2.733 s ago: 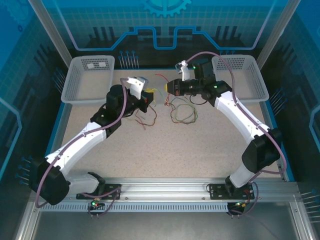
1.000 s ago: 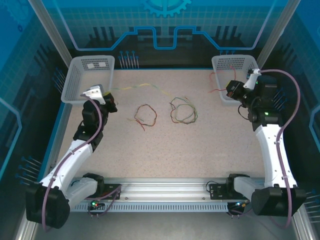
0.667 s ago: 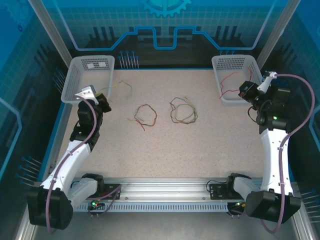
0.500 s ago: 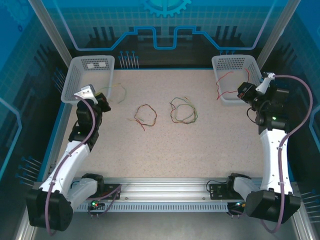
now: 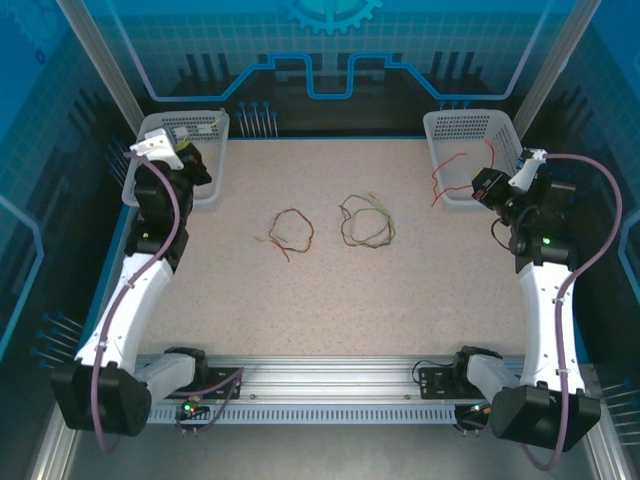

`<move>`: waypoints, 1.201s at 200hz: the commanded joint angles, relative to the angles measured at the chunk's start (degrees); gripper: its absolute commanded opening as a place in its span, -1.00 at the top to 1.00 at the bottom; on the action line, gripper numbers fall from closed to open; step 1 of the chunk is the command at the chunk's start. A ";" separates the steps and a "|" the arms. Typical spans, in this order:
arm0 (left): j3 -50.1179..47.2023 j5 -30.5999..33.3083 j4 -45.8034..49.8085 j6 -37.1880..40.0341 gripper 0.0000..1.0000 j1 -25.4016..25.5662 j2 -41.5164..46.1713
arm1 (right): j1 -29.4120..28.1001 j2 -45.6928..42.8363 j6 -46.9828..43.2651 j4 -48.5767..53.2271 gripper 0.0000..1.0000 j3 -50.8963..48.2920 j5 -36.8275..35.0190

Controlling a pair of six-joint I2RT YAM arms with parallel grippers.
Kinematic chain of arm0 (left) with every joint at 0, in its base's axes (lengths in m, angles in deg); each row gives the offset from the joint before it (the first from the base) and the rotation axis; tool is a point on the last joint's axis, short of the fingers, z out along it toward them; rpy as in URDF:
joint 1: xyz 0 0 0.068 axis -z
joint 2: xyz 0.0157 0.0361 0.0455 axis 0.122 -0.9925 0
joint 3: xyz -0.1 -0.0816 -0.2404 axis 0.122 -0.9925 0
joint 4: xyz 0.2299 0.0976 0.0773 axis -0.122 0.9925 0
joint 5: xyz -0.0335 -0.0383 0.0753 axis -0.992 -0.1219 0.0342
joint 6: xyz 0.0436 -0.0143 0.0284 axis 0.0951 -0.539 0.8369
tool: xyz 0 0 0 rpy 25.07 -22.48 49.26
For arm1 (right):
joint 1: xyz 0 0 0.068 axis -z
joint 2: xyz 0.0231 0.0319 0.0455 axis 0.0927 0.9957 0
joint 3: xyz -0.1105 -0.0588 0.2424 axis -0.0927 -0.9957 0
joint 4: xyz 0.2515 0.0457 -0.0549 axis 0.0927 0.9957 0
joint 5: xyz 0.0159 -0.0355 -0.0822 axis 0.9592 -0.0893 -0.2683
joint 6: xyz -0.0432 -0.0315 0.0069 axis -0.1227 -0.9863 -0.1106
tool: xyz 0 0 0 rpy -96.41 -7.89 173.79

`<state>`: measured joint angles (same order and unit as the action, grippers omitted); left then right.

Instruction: Untangle the cables

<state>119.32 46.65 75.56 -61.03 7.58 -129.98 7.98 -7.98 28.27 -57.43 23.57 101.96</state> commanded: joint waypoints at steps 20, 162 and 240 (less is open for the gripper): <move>4.69 -0.62 -2.64 3.01 1.00 -7.11 -6.48 | -0.93 -0.95 -1.58 -0.71 1.00 -0.02 1.41; 30.09 -0.31 15.19 7.96 1.00 -13.70 -37.84 | -1.36 -2.43 -2.39 0.21 1.00 0.65 2.21; 49.35 13.29 37.01 10.60 1.00 -9.95 -47.14 | -1.52 -3.11 -2.69 0.98 1.00 1.91 1.32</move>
<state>161.97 53.66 99.10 -49.95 -2.01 -173.43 7.35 -10.05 25.91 -56.30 24.14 103.18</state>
